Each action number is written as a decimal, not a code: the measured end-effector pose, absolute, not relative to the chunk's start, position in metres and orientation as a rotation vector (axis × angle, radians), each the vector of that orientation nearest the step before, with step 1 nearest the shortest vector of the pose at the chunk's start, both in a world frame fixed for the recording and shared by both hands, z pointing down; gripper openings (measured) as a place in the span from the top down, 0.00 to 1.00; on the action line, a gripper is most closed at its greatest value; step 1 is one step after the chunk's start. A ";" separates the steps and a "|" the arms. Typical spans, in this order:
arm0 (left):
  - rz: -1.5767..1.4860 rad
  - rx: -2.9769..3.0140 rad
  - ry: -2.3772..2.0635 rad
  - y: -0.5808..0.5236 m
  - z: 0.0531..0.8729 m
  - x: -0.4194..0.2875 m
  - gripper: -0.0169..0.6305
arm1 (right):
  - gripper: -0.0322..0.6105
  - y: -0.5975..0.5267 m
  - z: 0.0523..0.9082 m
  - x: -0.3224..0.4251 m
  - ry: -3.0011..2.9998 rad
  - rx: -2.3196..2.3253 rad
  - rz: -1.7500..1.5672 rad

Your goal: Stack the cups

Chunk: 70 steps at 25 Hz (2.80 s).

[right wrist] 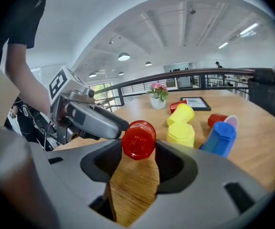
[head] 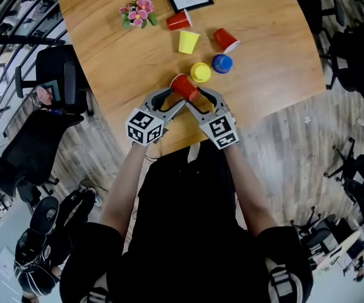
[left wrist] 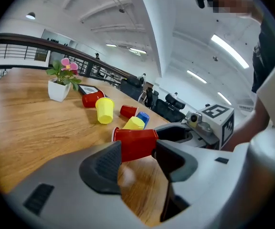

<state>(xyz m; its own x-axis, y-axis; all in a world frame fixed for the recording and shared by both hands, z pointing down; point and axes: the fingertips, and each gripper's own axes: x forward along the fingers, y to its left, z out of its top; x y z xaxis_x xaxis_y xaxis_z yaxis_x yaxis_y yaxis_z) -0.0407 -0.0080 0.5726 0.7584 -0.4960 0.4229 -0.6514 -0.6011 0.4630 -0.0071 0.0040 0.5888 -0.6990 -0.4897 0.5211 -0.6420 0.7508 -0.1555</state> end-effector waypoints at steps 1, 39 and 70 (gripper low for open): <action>0.304 2.326 -0.855 -0.008 0.572 -0.041 0.60 | 0.59 0.003 0.587 -0.007 -2.498 0.857 0.449; 0.452 2.416 -0.807 0.022 0.581 -0.071 0.60 | 0.59 -0.019 0.597 -0.036 -2.379 0.894 0.316; 0.418 2.430 -0.762 0.021 0.578 -0.077 0.60 | 0.56 -0.034 0.587 -0.043 -2.322 1.024 0.271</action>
<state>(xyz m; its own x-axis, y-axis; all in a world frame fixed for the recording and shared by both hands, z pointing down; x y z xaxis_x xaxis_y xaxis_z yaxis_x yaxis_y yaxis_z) -0.0767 0.0208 0.5775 0.7907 -0.4270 0.4387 -0.5993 -0.6860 0.4126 -0.0431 -0.0340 0.5868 -0.5365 -0.6091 0.5840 -0.7274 0.6846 0.0458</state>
